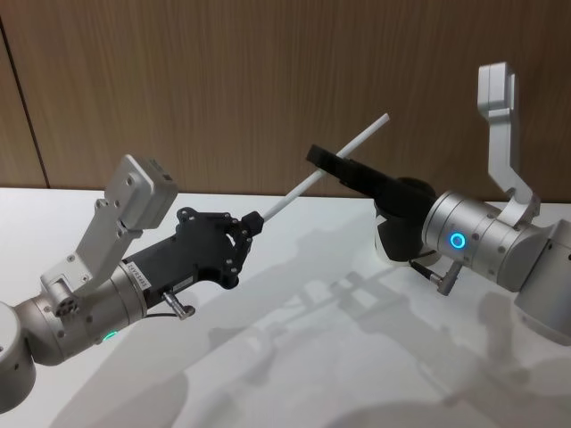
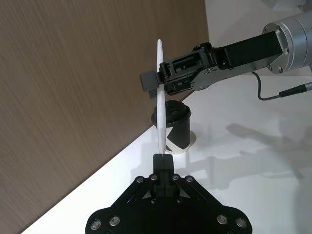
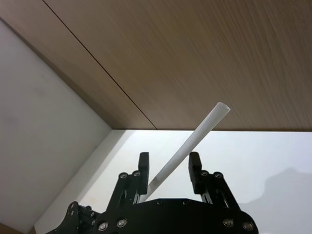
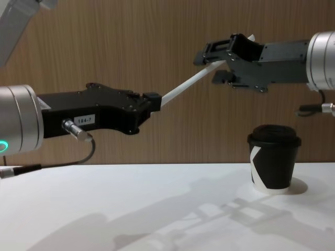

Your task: Pick up the straw with one hand, pass it to the other hand, and insert it into the cup.

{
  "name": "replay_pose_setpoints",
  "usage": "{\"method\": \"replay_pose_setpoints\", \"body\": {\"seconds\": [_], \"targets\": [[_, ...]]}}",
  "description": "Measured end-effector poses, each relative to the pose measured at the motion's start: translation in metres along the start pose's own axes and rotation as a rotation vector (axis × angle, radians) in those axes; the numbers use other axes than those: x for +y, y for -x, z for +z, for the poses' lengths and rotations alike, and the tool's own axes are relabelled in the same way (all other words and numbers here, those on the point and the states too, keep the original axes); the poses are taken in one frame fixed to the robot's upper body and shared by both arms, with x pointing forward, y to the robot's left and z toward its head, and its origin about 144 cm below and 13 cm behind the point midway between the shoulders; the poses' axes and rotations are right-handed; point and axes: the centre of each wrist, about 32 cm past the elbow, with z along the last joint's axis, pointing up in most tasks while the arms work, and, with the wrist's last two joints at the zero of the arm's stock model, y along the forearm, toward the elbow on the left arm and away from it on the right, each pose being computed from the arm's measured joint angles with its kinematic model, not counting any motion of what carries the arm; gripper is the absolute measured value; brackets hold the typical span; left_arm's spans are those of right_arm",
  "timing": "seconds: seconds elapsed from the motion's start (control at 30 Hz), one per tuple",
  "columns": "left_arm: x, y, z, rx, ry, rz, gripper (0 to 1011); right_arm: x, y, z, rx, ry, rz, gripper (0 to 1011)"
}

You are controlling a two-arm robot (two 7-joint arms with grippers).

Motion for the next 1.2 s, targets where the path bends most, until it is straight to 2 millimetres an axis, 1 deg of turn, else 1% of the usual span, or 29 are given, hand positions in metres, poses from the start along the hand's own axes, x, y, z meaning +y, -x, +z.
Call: {"method": "replay_pose_setpoints", "body": {"seconds": [0.13,0.2,0.23,0.3,0.33,0.37,0.43,0.73,1.2], "targets": [[0.0000,0.0000,0.0000,0.000,0.000,0.000,0,0.0004,0.0000,0.0000,0.000,0.000,0.000,415],[0.0000,0.0000,0.0000,0.000,0.000,0.000,0,0.0005,0.0000,0.0000,0.000,0.000,0.000,368],[0.0000,0.0000,0.0000,0.000,0.000,0.000,0,0.0006,-0.0001,0.0000,0.000,0.000,0.000,310],[0.0000,0.0000,0.0000,0.000,0.000,0.000,0,0.0007,0.0000,-0.0001,0.001,0.000,0.000,273],[0.0000,0.0000,0.0000,0.000,0.000,0.000,0,0.0008,0.0000,-0.0001,0.001,0.000,0.000,216],[0.0000,0.0000,0.0000,0.000,0.000,0.000,0,0.0008,0.0000,-0.0001,0.001,0.000,0.000,216],[0.0000,0.0000,0.0000,0.000,0.000,0.000,0,0.0009,0.0000,-0.0001,0.001,0.000,0.000,156],[0.0000,0.0000,0.0000,0.000,0.000,0.000,0,0.0011,-0.0001,0.0000,0.001,0.000,-0.001,90],[0.0000,0.0000,0.0000,0.000,0.000,0.000,0,0.0012,-0.0002,0.0000,0.001,0.001,-0.001,17]]}}
